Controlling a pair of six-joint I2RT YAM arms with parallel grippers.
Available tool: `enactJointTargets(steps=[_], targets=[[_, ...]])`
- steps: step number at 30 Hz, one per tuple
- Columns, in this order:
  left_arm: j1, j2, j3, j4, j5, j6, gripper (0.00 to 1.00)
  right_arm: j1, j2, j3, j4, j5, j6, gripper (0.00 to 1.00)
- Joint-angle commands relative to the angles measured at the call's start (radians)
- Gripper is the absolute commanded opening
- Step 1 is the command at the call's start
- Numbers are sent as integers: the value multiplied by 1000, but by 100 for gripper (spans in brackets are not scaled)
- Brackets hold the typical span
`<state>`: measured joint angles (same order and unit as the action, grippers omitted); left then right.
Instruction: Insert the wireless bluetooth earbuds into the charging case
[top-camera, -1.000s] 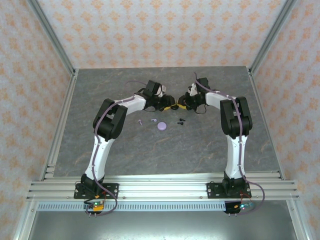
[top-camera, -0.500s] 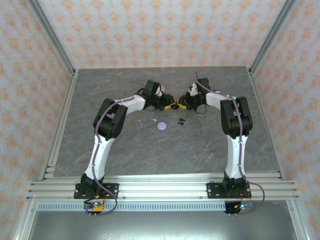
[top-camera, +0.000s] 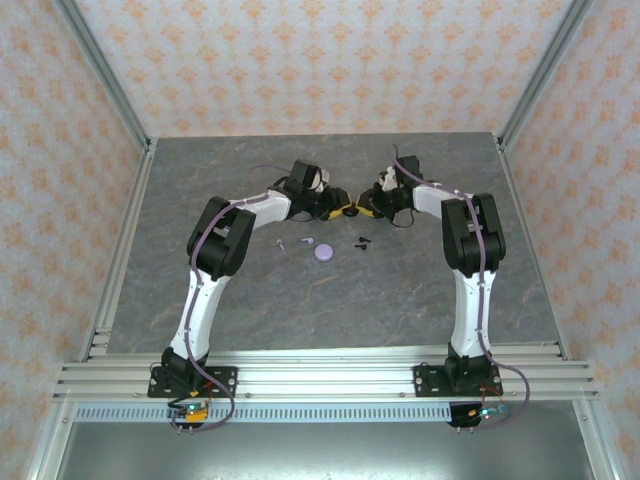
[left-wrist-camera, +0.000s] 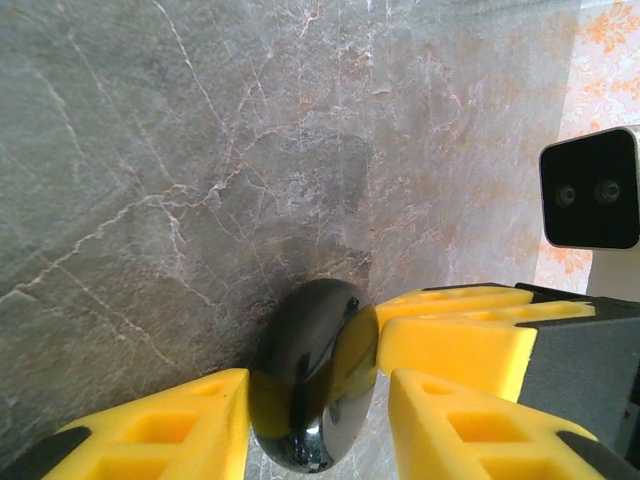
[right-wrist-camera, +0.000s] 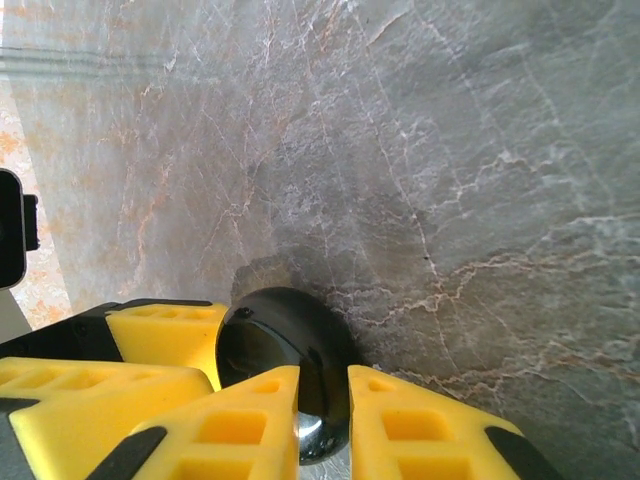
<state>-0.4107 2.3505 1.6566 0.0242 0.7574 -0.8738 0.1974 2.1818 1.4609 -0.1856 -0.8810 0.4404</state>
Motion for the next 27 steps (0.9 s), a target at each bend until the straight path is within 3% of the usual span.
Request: enactJointTargets(steps=[1, 18, 27], targets=[[-28, 26, -22, 46, 22, 26, 42, 22, 19, -9, 13, -63, 15, 17], [-41, 39, 18, -29, 14, 79, 38, 22, 30, 7, -19, -88, 9, 18], [-42, 29, 40, -175, -97, 135, 38, 22, 10, 9, -53, -31, -9, 31]])
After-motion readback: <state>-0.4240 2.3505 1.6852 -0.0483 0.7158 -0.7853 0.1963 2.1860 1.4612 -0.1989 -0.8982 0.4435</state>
